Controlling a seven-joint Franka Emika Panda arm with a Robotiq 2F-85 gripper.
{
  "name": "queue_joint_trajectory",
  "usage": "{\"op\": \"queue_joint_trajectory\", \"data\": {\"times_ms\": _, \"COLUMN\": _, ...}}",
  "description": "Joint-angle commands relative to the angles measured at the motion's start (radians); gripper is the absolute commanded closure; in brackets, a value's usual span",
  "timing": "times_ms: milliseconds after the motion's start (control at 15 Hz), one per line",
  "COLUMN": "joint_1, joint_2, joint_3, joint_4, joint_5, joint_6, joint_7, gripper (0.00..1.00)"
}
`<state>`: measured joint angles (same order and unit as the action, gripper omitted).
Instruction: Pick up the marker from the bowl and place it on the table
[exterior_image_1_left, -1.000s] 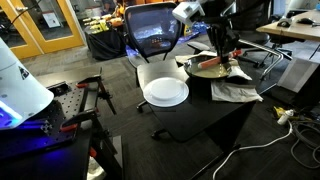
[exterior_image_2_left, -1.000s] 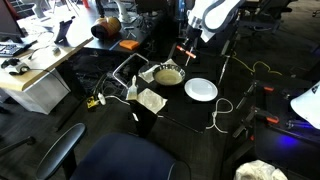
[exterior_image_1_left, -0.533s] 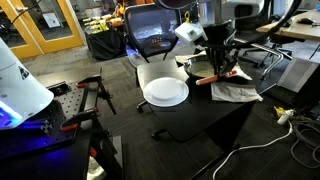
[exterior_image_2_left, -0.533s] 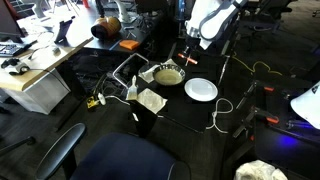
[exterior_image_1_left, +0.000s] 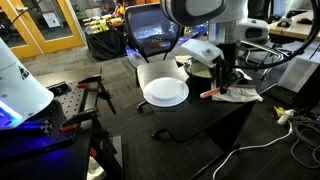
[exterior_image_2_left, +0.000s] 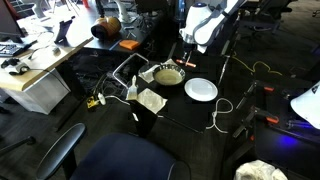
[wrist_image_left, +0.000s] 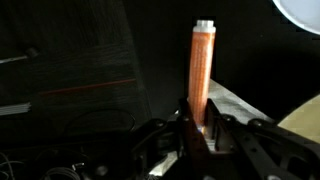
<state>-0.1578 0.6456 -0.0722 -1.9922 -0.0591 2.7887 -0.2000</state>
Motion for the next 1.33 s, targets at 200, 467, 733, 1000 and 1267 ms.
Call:
{"op": "queue_joint_trajectory", "data": {"times_ms": 200, "joint_1": -0.083, "joint_2": 0.067, "joint_3": 0.066, "joint_4": 0.03, "joint_5": -0.004, "joint_6": -0.033, "joint_7": -0.112, "gripper": 0.95}}
{"op": "queue_joint_trajectory", "data": {"times_ms": 467, "joint_1": -0.093, "joint_2": 0.076, "joint_3": 0.069, "joint_4": 0.01, "joint_5": -0.005, "joint_6": -0.02, "joint_7": -0.116, "gripper": 0.95}}
{"op": "queue_joint_trajectory", "data": {"times_ms": 733, "joint_1": -0.093, "joint_2": 0.055, "joint_3": 0.076, "joint_4": -0.01, "joint_5": -0.002, "joint_6": -0.004, "joint_7": -0.114, "gripper": 0.57}}
{"op": "queue_joint_trajectory", "data": {"times_ms": 1000, "joint_1": -0.086, "joint_2": 0.002, "joint_3": 0.081, "joint_4": -0.067, "joint_5": -0.005, "joint_6": 0.046, "joint_7": -0.109, "gripper": 0.34}}
{"op": "queue_joint_trajectory", "data": {"times_ms": 1267, "joint_1": -0.087, "joint_2": -0.086, "joint_3": 0.088, "joint_4": -0.157, "joint_5": -0.006, "joint_6": 0.147, "joint_7": -0.102, "gripper": 0.04}}
